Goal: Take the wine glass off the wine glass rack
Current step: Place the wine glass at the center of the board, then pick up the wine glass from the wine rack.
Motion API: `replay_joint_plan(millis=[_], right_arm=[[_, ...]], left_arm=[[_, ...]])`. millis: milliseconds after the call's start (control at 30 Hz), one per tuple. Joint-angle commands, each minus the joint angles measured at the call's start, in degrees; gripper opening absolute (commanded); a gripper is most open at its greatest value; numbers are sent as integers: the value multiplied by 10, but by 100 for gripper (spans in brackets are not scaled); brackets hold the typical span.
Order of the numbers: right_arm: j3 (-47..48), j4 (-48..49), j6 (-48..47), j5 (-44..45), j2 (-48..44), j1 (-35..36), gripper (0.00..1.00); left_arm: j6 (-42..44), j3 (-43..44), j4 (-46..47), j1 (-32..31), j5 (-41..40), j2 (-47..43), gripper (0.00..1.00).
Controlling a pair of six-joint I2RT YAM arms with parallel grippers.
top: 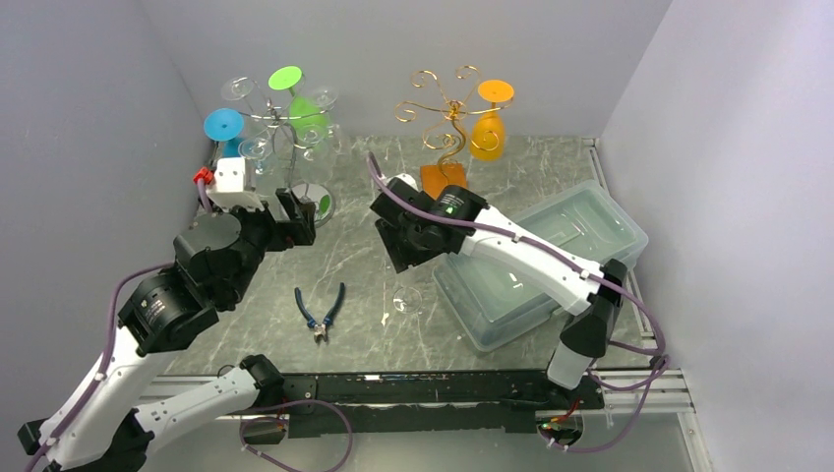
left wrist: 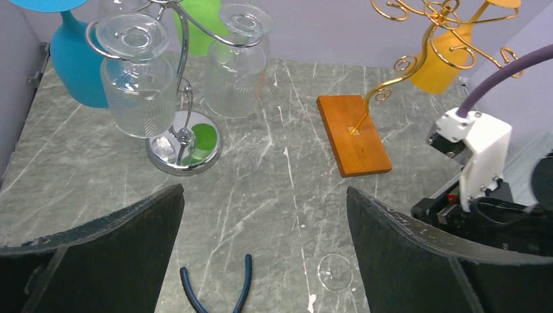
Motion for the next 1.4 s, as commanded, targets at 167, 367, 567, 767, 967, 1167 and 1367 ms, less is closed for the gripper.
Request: replay_joint_plan(millis=[167,367,567,767,967,1167,1367], right_arm=[[-12,37,10,31,-64,2,65],[-11,41,9,46,-94,-3,72],[10,48,0,67,-131,-20,84],[71,91,-41,79,-150,-115,90],[118,179,-111,125,-135,-210,96],[149,288,-199,117,-79,-287,99],[217,326,-248,68,0,-349,99]], left_arm=[[3,14,24,-2,-18,20,99],[4,26,22,-2,-20,28,100],[7,38,21,-2,-19,39,99],[7,47,24,-2,-10,57,100],[12,68,20,-2,2,81,99],[22,92,17,-2,7,95,99],[21,110,12,-2,15,102,99]])
